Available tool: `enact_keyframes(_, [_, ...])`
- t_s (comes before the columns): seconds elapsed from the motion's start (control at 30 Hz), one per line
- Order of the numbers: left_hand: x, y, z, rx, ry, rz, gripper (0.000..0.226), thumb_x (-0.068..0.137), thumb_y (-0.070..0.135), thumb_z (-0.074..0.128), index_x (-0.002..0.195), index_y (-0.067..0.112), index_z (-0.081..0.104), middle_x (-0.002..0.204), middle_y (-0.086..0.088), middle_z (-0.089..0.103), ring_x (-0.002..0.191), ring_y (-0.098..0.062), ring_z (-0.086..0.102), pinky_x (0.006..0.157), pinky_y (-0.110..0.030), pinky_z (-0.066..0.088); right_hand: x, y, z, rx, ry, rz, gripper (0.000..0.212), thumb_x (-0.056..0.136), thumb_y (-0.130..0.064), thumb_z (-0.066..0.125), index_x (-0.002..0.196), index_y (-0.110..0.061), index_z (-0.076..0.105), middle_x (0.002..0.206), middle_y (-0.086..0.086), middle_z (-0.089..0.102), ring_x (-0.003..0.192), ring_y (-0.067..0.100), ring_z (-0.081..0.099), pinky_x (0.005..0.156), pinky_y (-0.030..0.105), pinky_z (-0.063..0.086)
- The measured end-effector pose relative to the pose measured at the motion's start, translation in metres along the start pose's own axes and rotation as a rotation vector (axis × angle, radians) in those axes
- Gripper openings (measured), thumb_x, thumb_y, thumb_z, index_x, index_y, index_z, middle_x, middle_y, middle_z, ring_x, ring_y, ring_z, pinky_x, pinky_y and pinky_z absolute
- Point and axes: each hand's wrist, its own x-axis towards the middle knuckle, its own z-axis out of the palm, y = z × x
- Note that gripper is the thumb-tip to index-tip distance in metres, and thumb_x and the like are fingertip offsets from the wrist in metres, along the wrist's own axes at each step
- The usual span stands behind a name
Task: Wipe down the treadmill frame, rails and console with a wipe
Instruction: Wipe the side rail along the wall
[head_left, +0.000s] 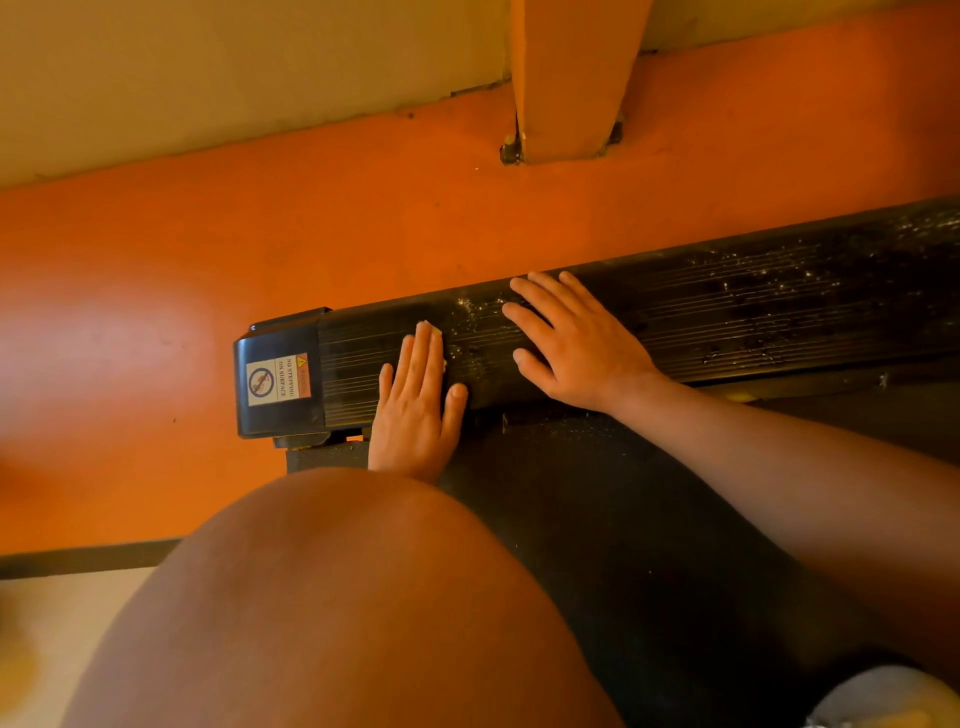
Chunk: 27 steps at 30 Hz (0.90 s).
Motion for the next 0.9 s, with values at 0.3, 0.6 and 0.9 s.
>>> enact_keyframes(0.3, [-0.050, 0.000, 0.017, -0.067, -0.021, -0.045, 0.065, 0.104, 0.052, 0.019, 0.161, 0.023, 0.004, 0.169, 0.007, -0.007, 0.154, -0.006, -0.012, 0.125, -0.047, 0.002, 0.000, -0.001, -0.001, -0.011, -0.002, 0.004, 0.055, 0.105, -0.041, 0.038, 0.150, -0.011, 0.047, 0.162, 0.017, 0.034, 0.154, 0.033, 0.025, 0.126, 0.051, 0.020])
enact_keyframes(0.6, [0.051, 0.022, -0.007, 0.032, 0.016, 0.040, 0.067, 0.107, 0.051, 0.016, 0.163, 0.019, 0.000, 0.170, 0.000, -0.006, 0.155, -0.013, -0.011, 0.125, -0.042, -0.005, 0.000, -0.002, 0.001, -0.026, -0.001, 0.005, 0.055, 0.105, -0.041, 0.038, 0.150, -0.011, 0.047, 0.162, 0.017, 0.035, 0.153, 0.032, 0.026, 0.126, 0.051, 0.021])
enact_keyframes(0.9, [-0.007, 0.018, 0.008, -0.003, -0.019, 0.019, 0.065, 0.106, 0.052, 0.016, 0.162, 0.022, 0.000, 0.170, 0.003, -0.006, 0.156, -0.014, -0.009, 0.126, -0.045, -0.002, 0.000, 0.000, 0.001, -0.024, -0.007, 0.008, 0.055, 0.105, -0.041, 0.037, 0.151, -0.011, 0.046, 0.162, 0.017, 0.034, 0.154, 0.032, 0.025, 0.126, 0.051, 0.019])
